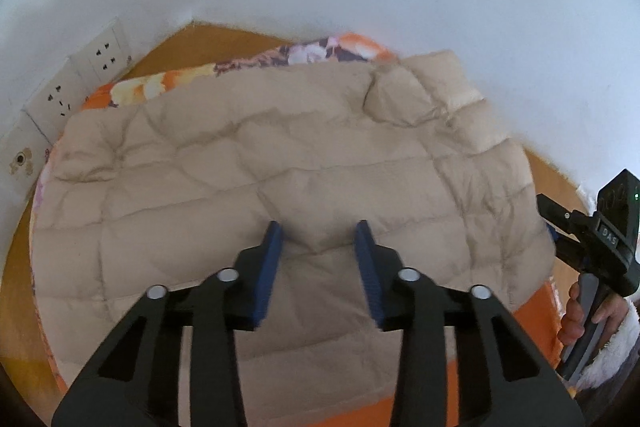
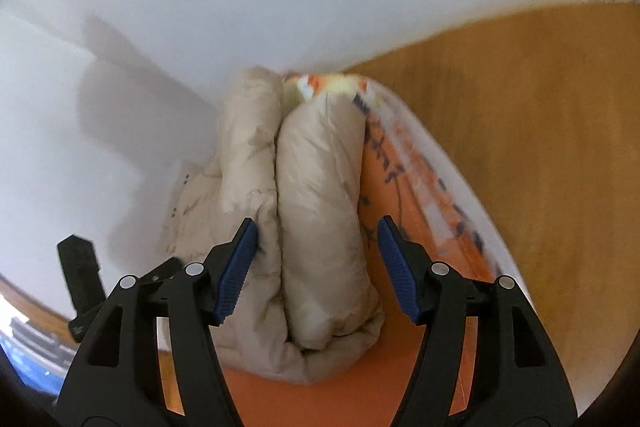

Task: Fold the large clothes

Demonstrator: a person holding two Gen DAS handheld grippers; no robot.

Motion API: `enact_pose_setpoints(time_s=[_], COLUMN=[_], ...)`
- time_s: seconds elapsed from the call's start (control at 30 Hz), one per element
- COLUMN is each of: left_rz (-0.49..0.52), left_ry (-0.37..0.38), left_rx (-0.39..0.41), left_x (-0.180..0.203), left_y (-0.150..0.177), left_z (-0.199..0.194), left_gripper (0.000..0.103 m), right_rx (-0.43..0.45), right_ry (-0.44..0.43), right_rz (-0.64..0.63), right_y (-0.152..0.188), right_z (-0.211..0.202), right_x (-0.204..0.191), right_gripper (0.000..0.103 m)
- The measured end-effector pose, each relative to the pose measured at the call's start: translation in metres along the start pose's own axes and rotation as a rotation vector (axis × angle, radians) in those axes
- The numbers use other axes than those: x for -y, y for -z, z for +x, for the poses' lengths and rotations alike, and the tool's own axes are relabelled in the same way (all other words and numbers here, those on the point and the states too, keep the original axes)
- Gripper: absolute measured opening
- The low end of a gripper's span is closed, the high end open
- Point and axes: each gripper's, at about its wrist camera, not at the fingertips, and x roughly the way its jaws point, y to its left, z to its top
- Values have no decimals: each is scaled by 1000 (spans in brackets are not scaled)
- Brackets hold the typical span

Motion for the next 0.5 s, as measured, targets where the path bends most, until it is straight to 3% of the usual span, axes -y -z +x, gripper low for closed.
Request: enact_pose_setpoints(time_s=[0.03, 0.13, 0.3, 0.5], left_rz=[-11, -59, -136, -154], left_ry=[4, 14, 31, 43], left_rx=[-9, -20, -36, -54], left_x=[-1, -8, -17, -21], left_y=[0, -1, 3, 6], left_z=[5, 12, 20, 23], left_gripper=[30, 28, 21, 16], right_rx=[-11, -15, -71, -166], right_ry=[-2, -55, -235, -169], right_rz=[8, 46, 101, 29], right_y=[0, -8, -23, -32], right_z=[5, 14, 29, 29], right_x=[4, 13, 19, 12], right_gripper=[70, 71, 72, 72])
